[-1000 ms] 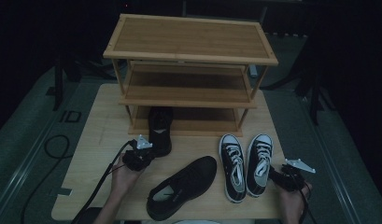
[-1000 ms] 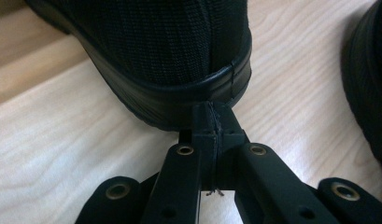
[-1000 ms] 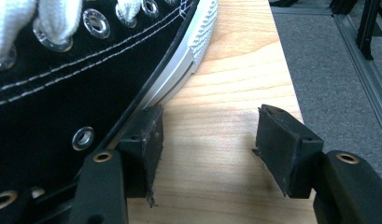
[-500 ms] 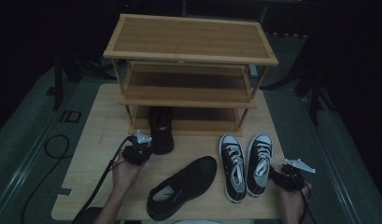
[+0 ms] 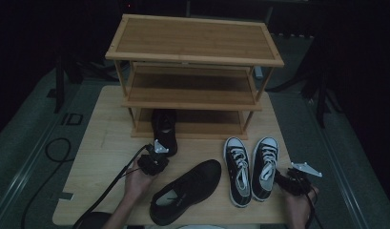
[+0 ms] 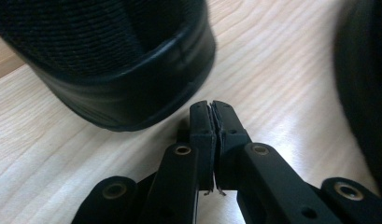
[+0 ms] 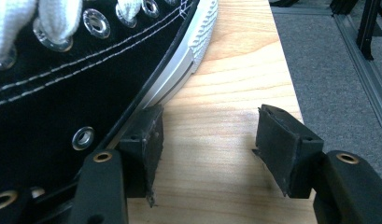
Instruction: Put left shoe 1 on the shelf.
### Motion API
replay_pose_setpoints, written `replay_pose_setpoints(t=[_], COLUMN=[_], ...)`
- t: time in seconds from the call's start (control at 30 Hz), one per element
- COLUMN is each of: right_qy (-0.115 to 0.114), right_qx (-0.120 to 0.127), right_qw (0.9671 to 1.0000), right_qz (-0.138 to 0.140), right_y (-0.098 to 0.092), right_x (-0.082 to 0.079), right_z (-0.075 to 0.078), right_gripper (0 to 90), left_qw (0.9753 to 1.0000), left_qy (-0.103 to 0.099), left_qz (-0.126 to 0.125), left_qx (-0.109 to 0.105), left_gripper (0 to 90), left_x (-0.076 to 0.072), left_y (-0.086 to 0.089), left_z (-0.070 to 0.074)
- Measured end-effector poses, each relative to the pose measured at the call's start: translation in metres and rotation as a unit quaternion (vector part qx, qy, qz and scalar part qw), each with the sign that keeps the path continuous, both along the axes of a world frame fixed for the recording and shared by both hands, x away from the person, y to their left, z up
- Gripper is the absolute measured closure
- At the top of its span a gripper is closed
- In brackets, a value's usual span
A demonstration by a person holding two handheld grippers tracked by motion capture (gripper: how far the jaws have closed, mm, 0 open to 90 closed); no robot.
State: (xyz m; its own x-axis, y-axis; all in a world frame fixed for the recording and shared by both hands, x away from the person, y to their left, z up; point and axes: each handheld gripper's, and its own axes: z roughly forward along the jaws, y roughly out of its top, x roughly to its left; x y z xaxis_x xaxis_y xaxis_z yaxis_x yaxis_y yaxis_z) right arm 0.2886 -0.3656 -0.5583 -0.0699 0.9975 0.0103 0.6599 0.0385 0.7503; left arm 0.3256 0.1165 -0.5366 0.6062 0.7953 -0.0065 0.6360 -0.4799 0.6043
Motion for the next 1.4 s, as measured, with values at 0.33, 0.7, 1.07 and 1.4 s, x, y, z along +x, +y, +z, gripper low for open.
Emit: replay_pose_setpoints(t=[0.33, 0.7, 1.07, 1.4], right_qy=[0.0, 0.0, 0.0, 0.0], right_qx=[0.0, 0.0, 0.0, 0.0], right_qw=[1.0, 1.0, 1.0, 1.0], right_qz=[0.0, 0.0, 0.0, 0.0], right_y=[0.0, 0.0, 0.0, 0.0], right_x=[0.0, 0.0, 0.0, 0.0], right_z=[0.0, 0.0, 0.0, 0.0], right_gripper=[41.0, 41.0, 41.0, 41.0], left_qw=[0.9993, 0.9956, 0.9936, 0.9938], left_qy=[0.006, 0.006, 0.009, 0.005], left_qz=[0.035, 0.089, 0.105, 0.102], left_qx=[-0.012, -0.028, -0.041, -0.045], left_gripper=[89.6, 89.6, 89.6, 89.5], left_x=[0.011, 0.034, 0.049, 0.057], left_y=[0.011, 0.022, 0.023, 0.024], left_z=[0.003, 0.0, -0.002, -0.004])
